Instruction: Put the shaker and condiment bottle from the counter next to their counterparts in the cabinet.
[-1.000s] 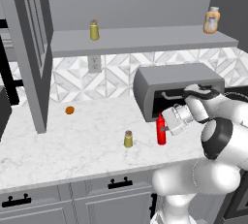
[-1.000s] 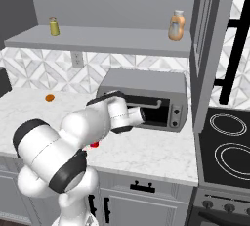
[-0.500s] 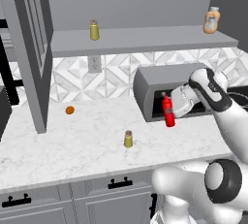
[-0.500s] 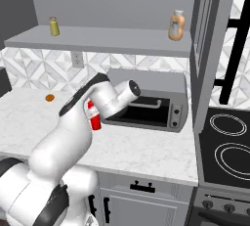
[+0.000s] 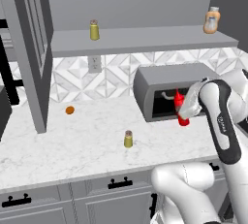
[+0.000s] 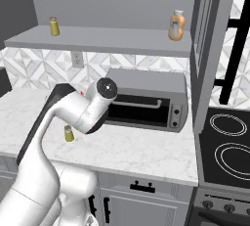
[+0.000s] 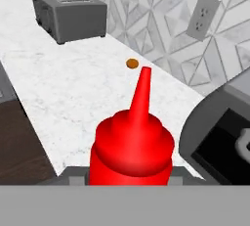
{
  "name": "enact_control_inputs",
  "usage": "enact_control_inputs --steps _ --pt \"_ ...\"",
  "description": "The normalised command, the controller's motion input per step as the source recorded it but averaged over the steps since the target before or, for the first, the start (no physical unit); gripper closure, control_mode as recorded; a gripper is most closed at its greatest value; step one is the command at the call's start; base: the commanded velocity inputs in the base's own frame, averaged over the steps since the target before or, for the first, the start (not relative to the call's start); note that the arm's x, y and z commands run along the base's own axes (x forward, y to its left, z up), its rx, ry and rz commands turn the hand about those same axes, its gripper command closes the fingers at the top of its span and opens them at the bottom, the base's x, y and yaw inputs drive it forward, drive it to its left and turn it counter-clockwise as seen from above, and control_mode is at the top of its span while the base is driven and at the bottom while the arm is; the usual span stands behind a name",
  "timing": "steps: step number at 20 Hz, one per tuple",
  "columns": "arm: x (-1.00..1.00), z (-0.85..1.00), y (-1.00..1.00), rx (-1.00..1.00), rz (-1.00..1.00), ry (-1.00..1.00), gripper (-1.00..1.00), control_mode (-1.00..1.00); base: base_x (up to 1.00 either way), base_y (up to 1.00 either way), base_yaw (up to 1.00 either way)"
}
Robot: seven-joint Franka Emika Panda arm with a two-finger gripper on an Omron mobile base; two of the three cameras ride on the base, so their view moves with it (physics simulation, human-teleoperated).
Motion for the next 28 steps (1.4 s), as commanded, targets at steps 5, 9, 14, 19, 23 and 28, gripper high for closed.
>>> enact_control_inputs --steps 5,9,14,19,23,28 --pt "-0.20 0.96 -0.15 -0.14 -0.24 -0.17 1.00 -1.00 0.00 0.00 0.00" --pt "-0.11 0.99 -0.13 -0.13 -0.16 -0.17 1.00 -1.00 0.00 0.00 0.00" --pt "-0.06 1.00 -0.27 -0.07 -0.17 -0.14 1.00 -1.00 0.00 0.00 0.00" --pt "-0.01 1.00 -0.41 -0.01 -0.22 -0.09 1.00 -1.00 0.00 0.00 0.00" --pt "-0.01 1.00 -0.42 0.00 -0.22 -0.05 1.00 -1.00 0.00 0.00 0.00" --pt "-0.02 0.91 -0.36 0.00 -0.19 -0.04 1.00 -1.00 0.00 0.00 0.00"
